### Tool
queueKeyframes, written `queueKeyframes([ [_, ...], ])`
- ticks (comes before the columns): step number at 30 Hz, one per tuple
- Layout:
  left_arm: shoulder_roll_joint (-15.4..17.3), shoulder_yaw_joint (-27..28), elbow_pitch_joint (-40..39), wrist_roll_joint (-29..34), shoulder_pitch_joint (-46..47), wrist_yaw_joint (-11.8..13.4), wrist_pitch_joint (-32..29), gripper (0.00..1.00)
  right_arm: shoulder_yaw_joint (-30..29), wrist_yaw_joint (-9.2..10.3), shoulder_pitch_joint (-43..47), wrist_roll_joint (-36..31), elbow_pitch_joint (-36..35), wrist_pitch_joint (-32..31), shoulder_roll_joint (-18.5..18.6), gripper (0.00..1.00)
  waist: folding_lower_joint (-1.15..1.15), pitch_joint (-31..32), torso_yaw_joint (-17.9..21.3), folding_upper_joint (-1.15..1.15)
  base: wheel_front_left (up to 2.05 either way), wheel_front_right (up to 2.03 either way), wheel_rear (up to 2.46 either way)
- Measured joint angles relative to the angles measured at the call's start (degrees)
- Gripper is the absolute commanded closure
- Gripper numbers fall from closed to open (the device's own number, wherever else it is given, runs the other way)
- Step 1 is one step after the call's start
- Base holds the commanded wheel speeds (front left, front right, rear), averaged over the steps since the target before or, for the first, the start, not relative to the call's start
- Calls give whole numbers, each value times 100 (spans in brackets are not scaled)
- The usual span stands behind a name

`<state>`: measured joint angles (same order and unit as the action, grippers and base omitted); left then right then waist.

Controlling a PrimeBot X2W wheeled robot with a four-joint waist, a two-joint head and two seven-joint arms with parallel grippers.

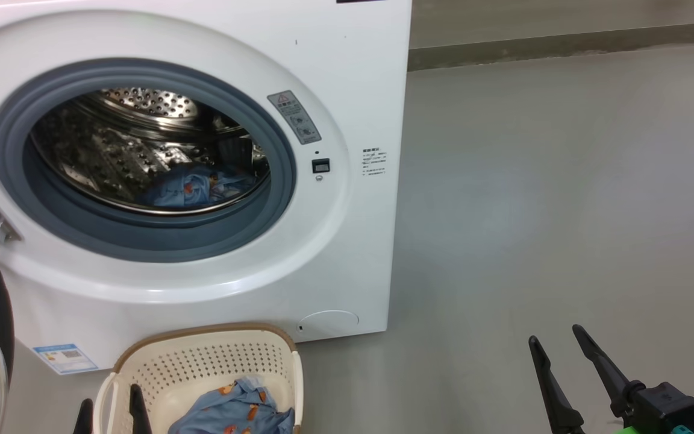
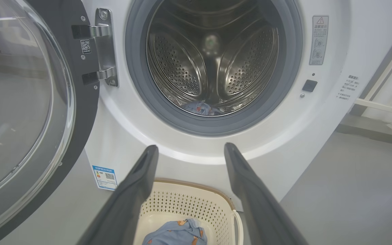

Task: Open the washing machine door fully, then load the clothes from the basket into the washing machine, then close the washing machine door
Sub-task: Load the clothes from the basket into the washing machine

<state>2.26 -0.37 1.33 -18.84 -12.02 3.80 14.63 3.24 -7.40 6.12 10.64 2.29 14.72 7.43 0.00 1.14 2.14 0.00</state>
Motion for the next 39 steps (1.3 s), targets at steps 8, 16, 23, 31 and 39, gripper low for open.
queueKeyframes([
  [8, 1, 29, -82, 45, -13, -2, 0, 0, -86, 0, 118, -44, -34, 0, -5, 0, 0, 60, 126, 0, 0, 0, 0],
  [16, 2, -25, -112, 46, -79, -4, 0, 0, -123, 0, 130, -47, -45, 0, -44, 0, 0, 22, 106, 0, 0, 0, 0],
  [23, 3, -85, -121, 45, -80, -2, 0, 0, -111, 0, 130, -47, -43, 0, -52, 0, 0, -3, 58, 0, 0, 0, 0],
  [31, 4, -123, -125, 36, -80, 1, 0, 0, -108, 0, 130, -47, -38, 0, -58, 0, 0, -26, -7, 0, 0, 0, 0],
  [39, 4, -114, -156, 36, -80, 7, 0, 0, -80, 0, 129, -47, -36, 0, -57, 0, 0, -78, -49, 0, 0, 0, 0],
])
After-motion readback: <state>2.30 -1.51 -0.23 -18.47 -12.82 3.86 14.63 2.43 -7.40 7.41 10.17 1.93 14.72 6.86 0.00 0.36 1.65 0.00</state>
